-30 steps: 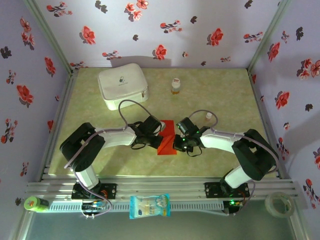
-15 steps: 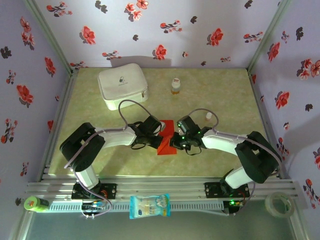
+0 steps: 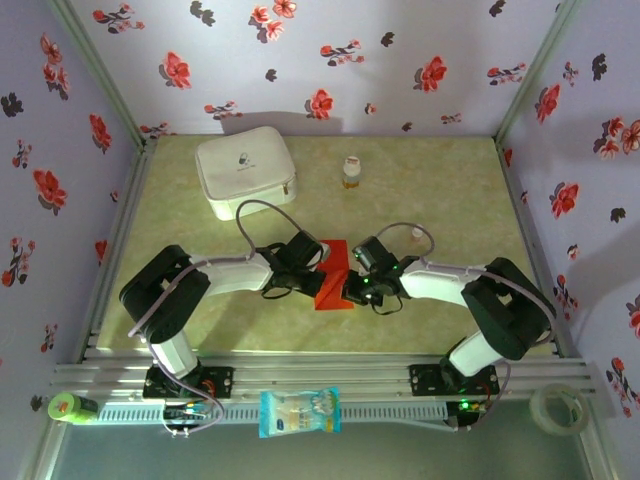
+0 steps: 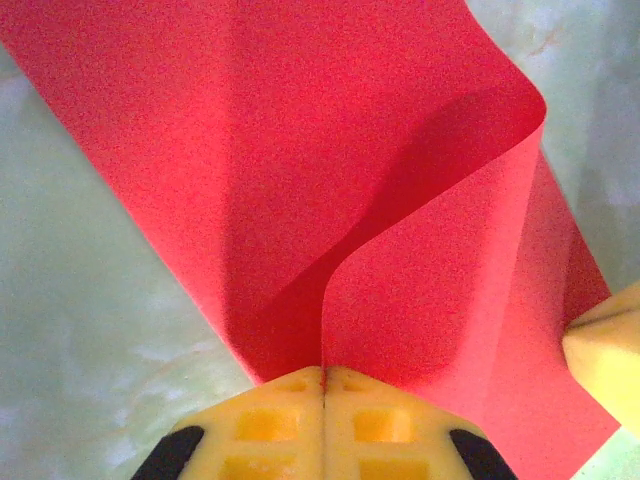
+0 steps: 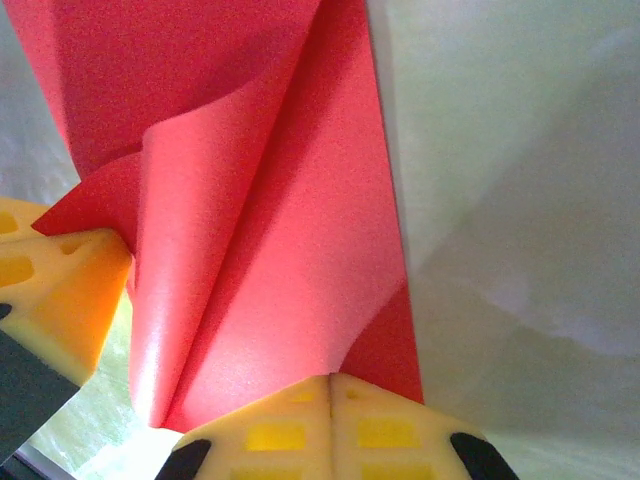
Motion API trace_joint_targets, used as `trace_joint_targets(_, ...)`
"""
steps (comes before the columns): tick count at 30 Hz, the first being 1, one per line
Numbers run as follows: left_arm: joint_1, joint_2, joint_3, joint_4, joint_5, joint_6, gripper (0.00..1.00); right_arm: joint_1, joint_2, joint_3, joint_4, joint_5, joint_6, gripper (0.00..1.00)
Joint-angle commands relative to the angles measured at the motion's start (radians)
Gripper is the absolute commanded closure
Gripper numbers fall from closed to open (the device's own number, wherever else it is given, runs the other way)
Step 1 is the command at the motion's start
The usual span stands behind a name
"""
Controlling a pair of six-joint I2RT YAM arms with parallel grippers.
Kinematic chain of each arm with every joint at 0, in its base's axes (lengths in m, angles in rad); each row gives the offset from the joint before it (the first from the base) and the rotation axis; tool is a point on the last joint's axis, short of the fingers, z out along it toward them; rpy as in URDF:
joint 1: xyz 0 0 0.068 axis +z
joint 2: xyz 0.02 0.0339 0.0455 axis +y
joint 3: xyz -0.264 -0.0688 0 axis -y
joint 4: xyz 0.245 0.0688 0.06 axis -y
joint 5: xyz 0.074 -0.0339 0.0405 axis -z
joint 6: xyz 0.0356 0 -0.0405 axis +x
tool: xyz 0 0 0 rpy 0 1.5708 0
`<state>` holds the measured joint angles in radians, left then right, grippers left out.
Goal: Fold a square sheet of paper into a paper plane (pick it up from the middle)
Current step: Fold the triangle a second time at the center of the table.
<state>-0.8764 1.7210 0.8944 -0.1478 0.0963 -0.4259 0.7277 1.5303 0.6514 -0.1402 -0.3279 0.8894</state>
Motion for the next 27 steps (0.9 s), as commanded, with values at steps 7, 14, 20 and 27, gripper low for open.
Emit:
trace_joint_targets(7,0.008,-0.030,-0.002,-0.009,-0.030,-0.025,0.99,0.007,0.019,-0.002,-0.086,0.061,-0.021,0.97)
trace_joint_targets(14,0.008,-0.030,-0.009,-0.018,-0.037,-0.033,0.99,0.006,0.021,0.002,-0.093,0.063,-0.024,0.97)
trace_joint_targets(20,0.008,-0.020,-0.005,-0.022,-0.039,-0.030,0.99,0.007,0.021,0.004,-0.094,0.064,-0.024,0.97)
trace_joint_targets(27,0.008,0.001,0.007,-0.027,-0.041,-0.030,0.99,0.007,0.023,0.008,-0.095,0.064,-0.026,0.97)
